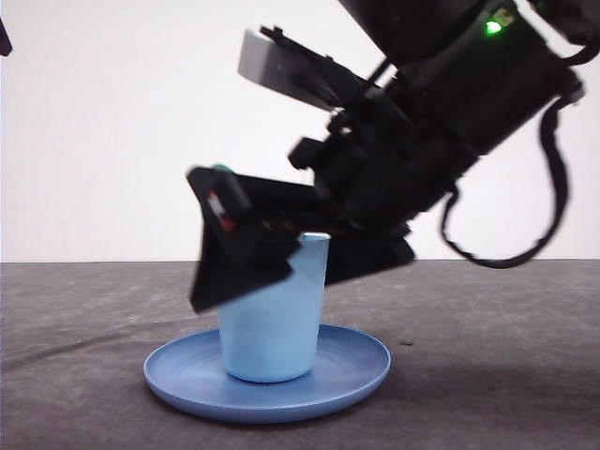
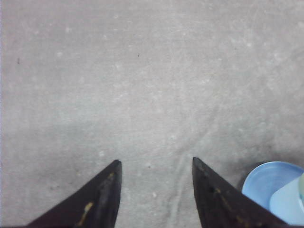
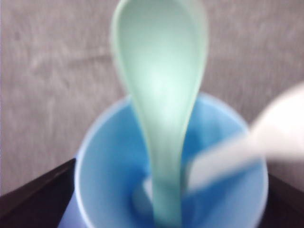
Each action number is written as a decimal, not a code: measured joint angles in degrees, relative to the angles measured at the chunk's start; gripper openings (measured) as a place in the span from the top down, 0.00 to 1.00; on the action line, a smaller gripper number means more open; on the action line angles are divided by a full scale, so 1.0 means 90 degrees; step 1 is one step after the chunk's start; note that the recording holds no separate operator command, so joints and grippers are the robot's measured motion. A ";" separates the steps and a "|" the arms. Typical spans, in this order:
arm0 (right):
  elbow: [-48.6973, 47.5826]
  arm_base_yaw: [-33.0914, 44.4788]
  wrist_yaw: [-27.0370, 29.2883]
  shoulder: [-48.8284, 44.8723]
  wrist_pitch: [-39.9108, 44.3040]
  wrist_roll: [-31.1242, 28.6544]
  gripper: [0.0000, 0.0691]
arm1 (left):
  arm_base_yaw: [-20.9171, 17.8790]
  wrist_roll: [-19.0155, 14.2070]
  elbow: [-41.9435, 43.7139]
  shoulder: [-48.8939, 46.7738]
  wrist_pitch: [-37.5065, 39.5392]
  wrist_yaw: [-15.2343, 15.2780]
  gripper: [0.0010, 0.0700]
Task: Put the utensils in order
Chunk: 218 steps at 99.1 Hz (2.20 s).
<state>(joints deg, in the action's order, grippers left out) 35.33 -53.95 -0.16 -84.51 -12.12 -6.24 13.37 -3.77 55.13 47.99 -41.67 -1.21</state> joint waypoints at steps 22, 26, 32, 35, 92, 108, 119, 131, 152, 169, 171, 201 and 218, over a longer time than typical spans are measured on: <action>-0.0002 0.0182 0.0024 0.1416 0.1785 -0.0024 0.04 | 0.0000 0.0092 0.0000 -0.0044 -0.0272 0.0289 0.61; -0.0002 0.0272 0.0044 0.1710 0.2152 -0.0024 0.04 | 0.0000 0.0095 0.0000 -0.0085 -0.0345 0.0294 0.61; -0.0002 0.0454 0.0075 0.2152 0.2654 -0.0049 0.04 | -0.0002 0.0109 0.0000 -0.0153 -0.0435 0.0299 0.61; 0.0000 0.0585 0.0121 0.2373 0.2875 -0.0085 0.04 | -0.0010 0.0134 0.0000 -0.0192 -0.0469 0.0299 0.61; 0.1013 0.4563 -0.0464 0.4087 0.6642 -0.0284 0.04 | -0.0386 0.0163 -0.0044 -0.0787 -0.1115 0.0304 0.61; 0.1013 0.5066 -0.0449 0.4085 0.6953 -0.0168 0.04 | -0.0386 0.0163 -0.0066 -0.0794 -0.1151 0.0304 0.61; 0.1013 0.5090 -0.0231 0.4085 0.6992 -0.0085 0.04 | -0.0389 0.0163 -0.0066 -0.0792 -0.1151 0.0304 0.61; 0.1013 0.5090 -0.0129 0.4085 0.6992 -0.0046 0.05 | -0.0386 0.0163 -0.0066 -0.0792 -0.1154 0.0304 0.61; 0.1013 0.5090 -0.0126 0.4085 0.6985 -0.0044 0.83 | -0.0386 0.0160 -0.0066 -0.0792 -0.1154 0.0304 0.96; 0.1013 0.5090 -0.0129 0.4085 0.6938 -0.0044 0.97 | -0.0386 0.0160 -0.0066 -0.0792 -0.1151 0.0304 0.99; 0.1013 0.5090 -0.0129 0.4085 0.6919 -0.0044 0.97 | -0.0386 0.0160 -0.0066 -0.0792 -0.1154 0.0304 0.99; 0.1013 0.5090 -0.0129 0.4085 0.6407 -0.0046 0.98 | -0.0386 0.0160 -0.0068 -0.0792 -0.1151 0.0304 0.99; 0.1013 0.5090 -0.0129 0.4085 0.6054 -0.0044 0.98 | -0.0393 0.0209 -0.0078 -0.0794 -0.1073 0.0408 0.99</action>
<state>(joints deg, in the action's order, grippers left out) 44.45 -8.14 -1.32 -47.75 42.37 -6.63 9.82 -1.89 54.43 40.84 -51.33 2.46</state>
